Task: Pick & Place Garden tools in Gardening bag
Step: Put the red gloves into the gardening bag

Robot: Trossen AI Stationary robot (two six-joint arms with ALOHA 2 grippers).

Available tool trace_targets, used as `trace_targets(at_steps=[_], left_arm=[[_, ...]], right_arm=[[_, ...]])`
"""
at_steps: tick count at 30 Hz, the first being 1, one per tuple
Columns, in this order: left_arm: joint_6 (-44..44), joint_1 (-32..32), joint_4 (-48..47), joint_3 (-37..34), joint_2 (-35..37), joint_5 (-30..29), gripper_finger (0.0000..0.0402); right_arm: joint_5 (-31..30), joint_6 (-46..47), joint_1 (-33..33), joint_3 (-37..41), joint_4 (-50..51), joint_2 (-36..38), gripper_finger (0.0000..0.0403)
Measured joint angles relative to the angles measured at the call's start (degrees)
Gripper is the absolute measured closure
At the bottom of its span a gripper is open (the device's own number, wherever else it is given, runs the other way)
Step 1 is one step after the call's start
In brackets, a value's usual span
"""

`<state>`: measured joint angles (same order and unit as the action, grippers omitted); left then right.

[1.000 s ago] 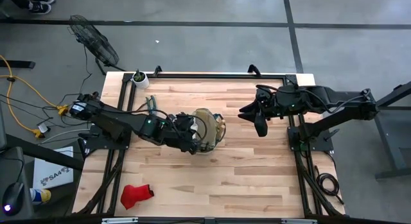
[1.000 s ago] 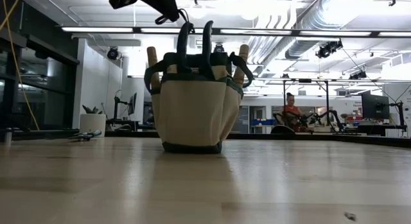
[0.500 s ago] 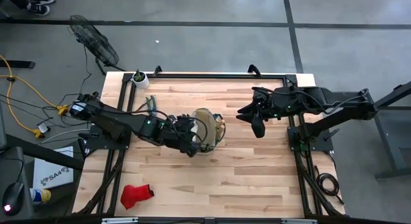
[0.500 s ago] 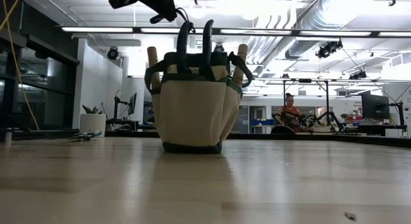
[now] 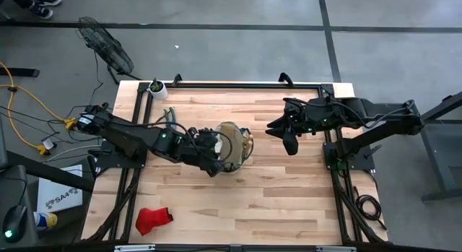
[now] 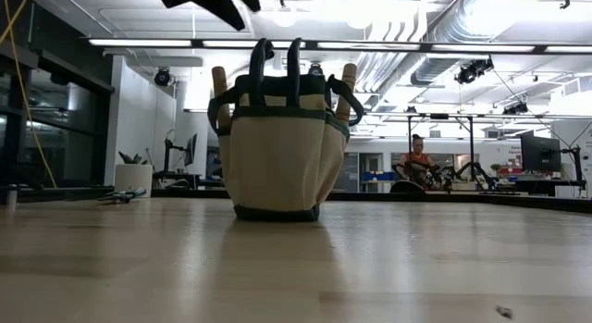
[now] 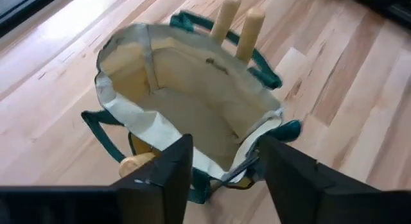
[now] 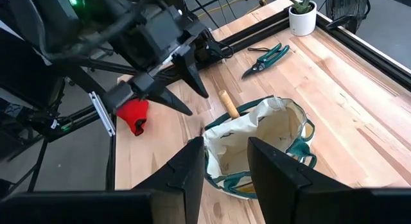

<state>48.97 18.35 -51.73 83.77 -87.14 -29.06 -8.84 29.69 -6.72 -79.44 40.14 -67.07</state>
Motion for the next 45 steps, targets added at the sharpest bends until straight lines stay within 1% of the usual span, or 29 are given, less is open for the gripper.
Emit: trace_targets(at_steps=[6, 9, 13, 16, 22, 25, 31, 37, 41, 45], left_arm=[[-4.2, -0.1, -0.1, 0.0, 2.4, -0.6, 0.0189], [-4.1, -0.5, -1.1, 0.0, 3.8, -1.8, 0.0184], [-4.1, -0.8, -3.8, 0.0, 6.4, -1.6, 0.0183], [-4.2, -0.7, -8.8, 0.0, 8.0, 0.6, 0.0183], [-3.7, 1.0, -17.6, 0.0, 8.4, 10.1, 0.0183], [-3.5, 3.0, -17.2, -1.1, 8.4, 13.6, 0.0183], [1.8, 9.2, -17.4, -4.8, 8.3, 17.0, 0.0183], [10.1, 17.1, -16.2, -9.2, 8.3, 19.3, 0.0183], [15.9, 23.5, -14.7, -12.7, 8.3, 19.9, 0.0183], [22.3, 29.6, -10.1, -16.9, 8.3, 22.3, 0.0183]], right_arm=[[0.0, -0.4, 0.0, 0.0, 0.0, 0.0, 0.0292], [0.0, -0.6, 0.0, 0.0, 0.0, 0.0, 0.0292], [0.0, -0.6, 0.0, 0.0, 0.0, 0.0, 0.0292], [0.0, -0.7, 0.0, 0.0, 0.0, 0.0, 0.0292], [0.0, -1.1, 0.0, 0.0, 0.0, 0.0, 0.0292], [0.0, -1.1, 0.0, 0.0, 0.0, 0.0, 0.0292], [0.0, -1.1, 0.0, 0.0, 0.0, 0.0, 0.0292], [0.0, -1.1, 0.0, 0.0, 0.0, 0.0, 0.0292], [0.0, -1.1, 0.0, 0.0, 0.0, 0.0, 0.0292], [0.0, -1.1, 0.0, 0.0, 0.0, 0.0, 0.0292]])
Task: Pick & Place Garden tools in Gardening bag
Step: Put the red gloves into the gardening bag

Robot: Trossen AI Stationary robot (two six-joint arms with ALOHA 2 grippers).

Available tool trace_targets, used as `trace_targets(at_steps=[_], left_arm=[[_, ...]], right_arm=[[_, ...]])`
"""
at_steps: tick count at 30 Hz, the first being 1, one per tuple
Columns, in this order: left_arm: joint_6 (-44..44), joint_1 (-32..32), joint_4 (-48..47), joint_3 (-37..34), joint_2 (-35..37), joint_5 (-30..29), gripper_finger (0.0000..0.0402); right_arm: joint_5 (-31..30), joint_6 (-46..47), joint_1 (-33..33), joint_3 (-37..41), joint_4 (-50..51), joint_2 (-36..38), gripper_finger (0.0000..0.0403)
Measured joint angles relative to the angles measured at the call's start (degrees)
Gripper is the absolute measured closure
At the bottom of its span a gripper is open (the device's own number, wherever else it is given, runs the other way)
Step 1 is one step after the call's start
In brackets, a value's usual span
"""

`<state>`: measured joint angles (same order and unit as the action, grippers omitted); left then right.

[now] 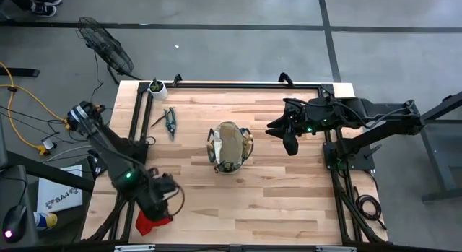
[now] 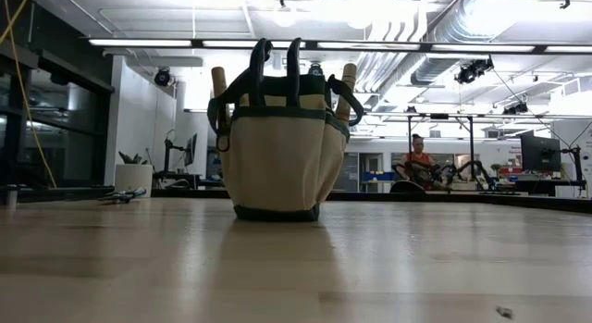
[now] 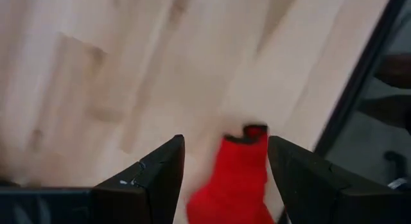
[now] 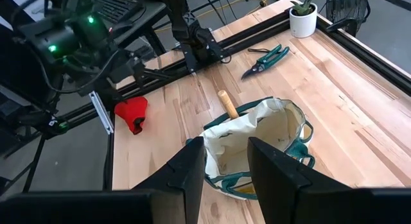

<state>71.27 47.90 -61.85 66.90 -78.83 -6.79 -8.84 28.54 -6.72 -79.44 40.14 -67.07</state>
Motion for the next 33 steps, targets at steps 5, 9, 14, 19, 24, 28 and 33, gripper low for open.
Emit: trace_targets(at_steps=[5, 9, 14, 19, 24, 28, 33], left_arm=[[6.2, 6.7, 7.5, -3.9, 0.0, 0.3, 0.0183], [9.9, 10.5, 11.6, -7.0, 0.0, 0.3, 0.0183], [10.7, 14.7, 16.1, -10.0, 0.0, 0.7, 0.0183], [11.8, 17.2, 19.3, -12.3, 0.0, 3.0, 0.0183], [11.8, 18.9, 20.3, -14.0, -0.2, 4.1, 0.0183], [11.8, 18.9, 20.2, -15.2, -0.2, 3.9, 0.0183], [10.9, 18.9, 22.2, -16.6, -0.2, 3.6, 0.0183]], right_arm=[[0.0, -0.9, 0.0, 0.0, 0.0, 0.0, 0.0292], [0.0, -1.9, 0.0, 0.0, 0.0, 0.0, 0.0292], [0.0, -3.3, 0.0, 0.0, 0.0, 0.0, 0.0292], [0.0, -3.5, 0.0, 0.0, 0.0, 0.0, 0.0292], [0.0, -4.6, 0.0, 0.0, 0.0, 0.0, 0.0292], [0.0, -4.7, 0.0, 0.0, 0.0, 0.0, 0.0292], [0.0, -4.8, 0.0, 0.0, 0.1, 0.0, 0.0292]])
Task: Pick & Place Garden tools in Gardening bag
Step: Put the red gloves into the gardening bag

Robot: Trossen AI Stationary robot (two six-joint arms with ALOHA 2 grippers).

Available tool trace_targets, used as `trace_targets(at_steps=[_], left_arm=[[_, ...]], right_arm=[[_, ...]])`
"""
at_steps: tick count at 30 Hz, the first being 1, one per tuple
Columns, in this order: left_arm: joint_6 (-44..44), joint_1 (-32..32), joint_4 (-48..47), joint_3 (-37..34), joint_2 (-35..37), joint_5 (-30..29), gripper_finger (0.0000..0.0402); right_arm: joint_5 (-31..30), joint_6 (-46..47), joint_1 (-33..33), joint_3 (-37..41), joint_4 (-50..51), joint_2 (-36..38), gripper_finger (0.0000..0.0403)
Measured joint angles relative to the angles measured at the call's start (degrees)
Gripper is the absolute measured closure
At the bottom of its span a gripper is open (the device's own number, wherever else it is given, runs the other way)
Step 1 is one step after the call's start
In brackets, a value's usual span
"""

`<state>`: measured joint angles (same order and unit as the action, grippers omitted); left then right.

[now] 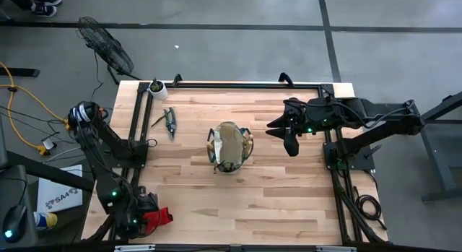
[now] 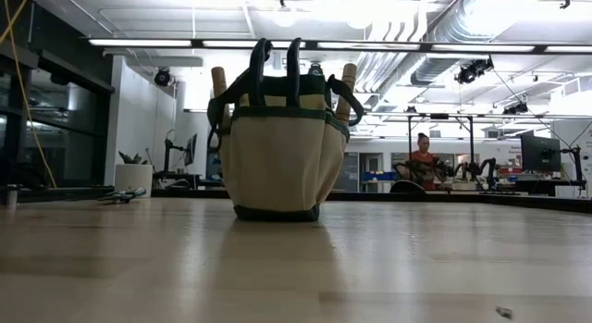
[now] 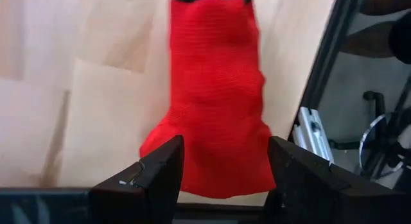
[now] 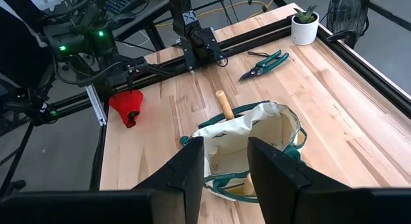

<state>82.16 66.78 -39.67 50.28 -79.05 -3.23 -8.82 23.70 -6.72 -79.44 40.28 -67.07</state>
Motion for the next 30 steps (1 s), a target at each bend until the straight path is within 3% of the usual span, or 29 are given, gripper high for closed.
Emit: trace_targets(at_steps=[11, 19, 22, 26, 30], left_arm=[[-0.9, 0.0, 5.5, -2.9, 0.0, 0.5, 0.0176], [-1.4, 0.0, 6.8, -2.9, -3.5, 1.1, 0.0101], [-1.3, 0.0, 9.1, -2.9, -6.5, 2.6, 0.0092], [-0.4, 0.0, 10.3, -2.8, -9.8, 3.0, 0.0124], [0.8, -0.9, 10.9, -2.7, -10.8, 2.9, 0.0203]], right_arm=[[0.0, 0.0, 0.0, 0.0, 1.4, 0.0, 0.0292], [0.0, 0.0, 0.0, 0.0, 2.0, 0.0, 0.0292], [0.0, 0.0, 0.0, 0.0, 2.1, 0.0, 0.0292], [0.0, 0.0, 0.0, 0.0, 2.6, 0.0, 0.0292], [0.0, 0.0, 0.0, 0.0, 2.6, 0.0, 0.0292]])
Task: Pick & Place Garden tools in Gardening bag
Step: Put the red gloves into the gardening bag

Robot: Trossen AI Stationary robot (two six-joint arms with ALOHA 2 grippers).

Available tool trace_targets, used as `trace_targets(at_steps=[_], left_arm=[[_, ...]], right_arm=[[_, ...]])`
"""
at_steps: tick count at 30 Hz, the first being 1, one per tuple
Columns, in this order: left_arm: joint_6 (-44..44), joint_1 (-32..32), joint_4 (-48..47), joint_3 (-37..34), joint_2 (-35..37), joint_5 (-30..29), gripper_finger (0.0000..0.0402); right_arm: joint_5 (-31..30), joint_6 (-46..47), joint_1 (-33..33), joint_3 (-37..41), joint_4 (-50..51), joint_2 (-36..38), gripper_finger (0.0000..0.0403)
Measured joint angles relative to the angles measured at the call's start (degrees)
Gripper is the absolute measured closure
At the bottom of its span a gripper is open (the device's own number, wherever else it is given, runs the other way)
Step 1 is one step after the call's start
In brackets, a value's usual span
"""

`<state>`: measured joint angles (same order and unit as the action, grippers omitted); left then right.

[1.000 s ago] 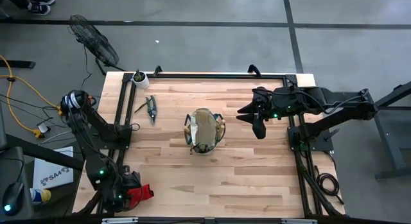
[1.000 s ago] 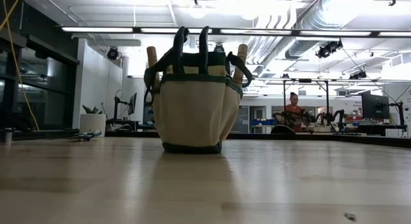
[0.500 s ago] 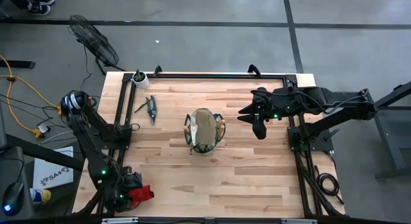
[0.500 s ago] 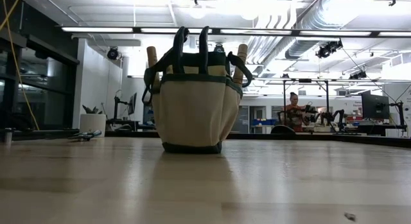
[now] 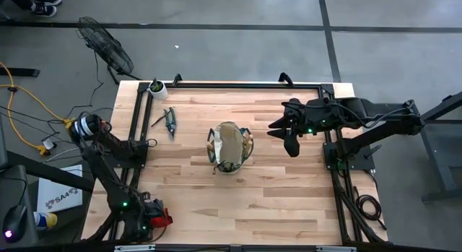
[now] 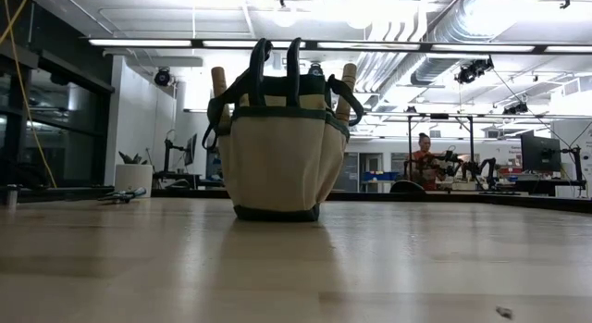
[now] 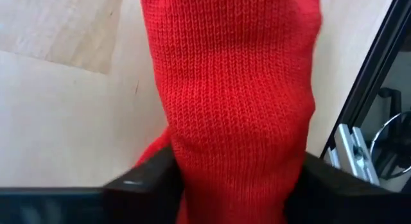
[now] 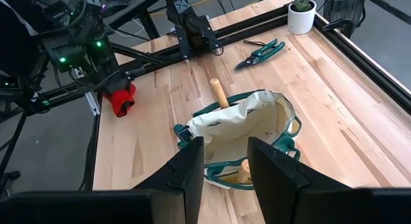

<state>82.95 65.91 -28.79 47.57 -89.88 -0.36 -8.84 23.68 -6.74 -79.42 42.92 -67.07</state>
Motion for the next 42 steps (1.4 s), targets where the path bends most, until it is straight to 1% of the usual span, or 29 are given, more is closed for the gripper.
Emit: trace_targets(at_steps=[4, 6, 10, 15, 21, 24, 30, 34, 39, 42], left_arm=[[-0.2, -2.0, 0.4, 0.5, -0.1, 0.9, 0.0312], [-0.5, -3.3, 0.5, 1.0, -0.2, 1.2, 0.0356], [-3.8, -7.0, 0.2, 2.5, -0.3, 1.4, 0.0354], [-12.5, -13.4, -1.2, 5.2, 0.0, 1.4, 0.0354], [-24.1, -23.1, -11.0, 10.6, 2.4, 1.2, 0.0354], [-29.8, -27.9, -16.6, 14.7, 3.7, 0.7, 0.0354], [-42.1, -36.8, -26.2, 23.9, 4.2, -3.9, 0.0354], [-52.0, -42.5, -27.3, 28.9, 4.2, -6.2, 0.0354], [-60.6, -49.3, -30.5, 37.1, 4.2, -7.4, 0.0354], [-66.6, -52.8, -31.8, 41.9, 4.2, -11.1, 0.0354]], right_arm=[[0.0, 0.0, 0.0, 0.0, 0.0, 0.0, 0.0292], [0.0, 0.0, 0.0, 0.0, 0.0, 0.0, 0.0292], [0.0, 0.0, 0.0, 0.0, 0.0, 0.0, 0.0292], [0.0, 0.0, 0.0, 0.0, 0.0, 0.0, 0.0292], [0.0, 0.0, 0.0, 0.0, 0.0, 0.0, 0.0292], [0.0, 0.0, 0.0, 0.0, 0.3, 0.0, 0.0292], [1.2, -1.9, 0.0, 0.0, 0.3, 0.0, 0.0292], [1.7, -3.0, 0.0, 0.0, 0.3, 0.0, 0.0292], [1.9, -4.1, 0.0, 0.0, 0.4, 0.0, 0.0292], [2.9, -4.9, 0.0, 0.0, 0.5, 0.0, 0.0292]])
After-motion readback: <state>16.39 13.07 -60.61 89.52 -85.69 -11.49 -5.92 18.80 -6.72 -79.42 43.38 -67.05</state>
